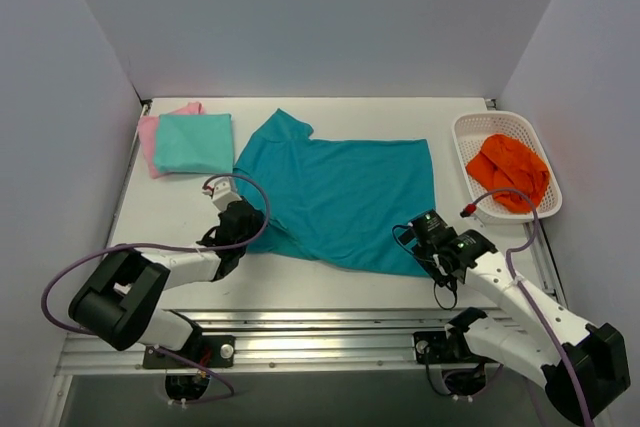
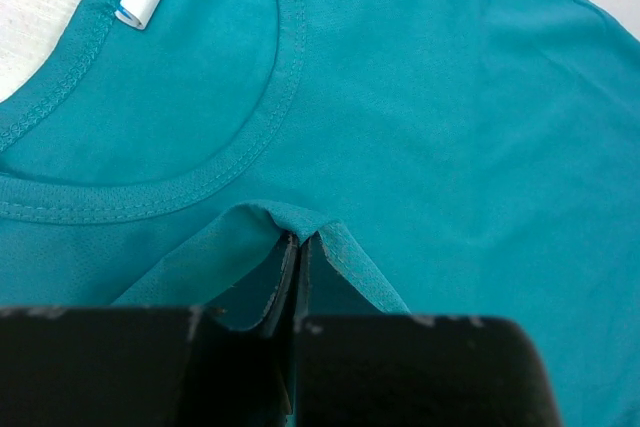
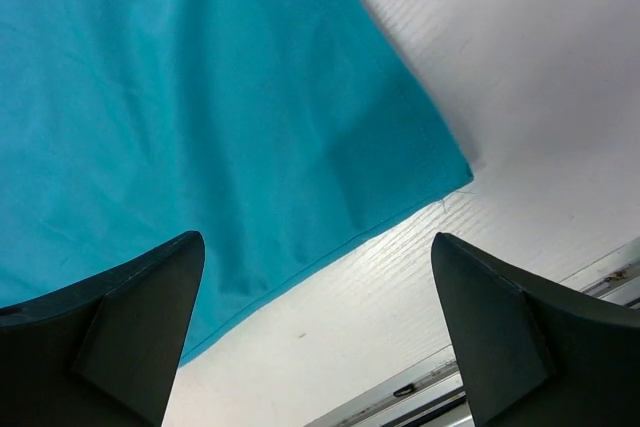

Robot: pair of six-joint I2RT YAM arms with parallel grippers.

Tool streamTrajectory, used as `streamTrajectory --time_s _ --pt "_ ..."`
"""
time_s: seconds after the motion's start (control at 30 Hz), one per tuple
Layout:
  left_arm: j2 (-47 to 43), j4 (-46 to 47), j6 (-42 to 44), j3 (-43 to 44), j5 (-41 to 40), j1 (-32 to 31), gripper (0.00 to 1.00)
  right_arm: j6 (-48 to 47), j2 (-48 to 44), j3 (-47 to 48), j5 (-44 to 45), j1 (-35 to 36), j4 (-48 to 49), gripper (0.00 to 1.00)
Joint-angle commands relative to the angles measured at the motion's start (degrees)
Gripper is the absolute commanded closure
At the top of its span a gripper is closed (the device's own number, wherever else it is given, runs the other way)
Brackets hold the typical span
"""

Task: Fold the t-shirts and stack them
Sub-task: Grap the side of the flattened tshirt closest away from the robot with both arms

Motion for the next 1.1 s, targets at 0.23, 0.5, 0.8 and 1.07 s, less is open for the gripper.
streamTrajectory --time_s 0.23,0.5,0.8,1.07 --pt "1.74 6.09 1.40 1.52 2.58 2.57 0.98 4.63 0.52 -7.58 -3.49 -1.21 -0.64 0.16" --pt "2.18 7.05 1.40 0.74 3.29 3.01 0.98 5.34 -0.37 -9.34 -1.91 -1.21 0.50 0.22" --pt "0.86 7.05 1.05 -0.41 3.64 3.10 0.98 4.20 2.18 -8.73 1.51 -1.21 2.36 0.27" --pt "0.33 6.79 0.88 -0.85 3.55 3.10 0.98 3.06 3.41 -7.85 5.56 -1.21 2.62 0.49"
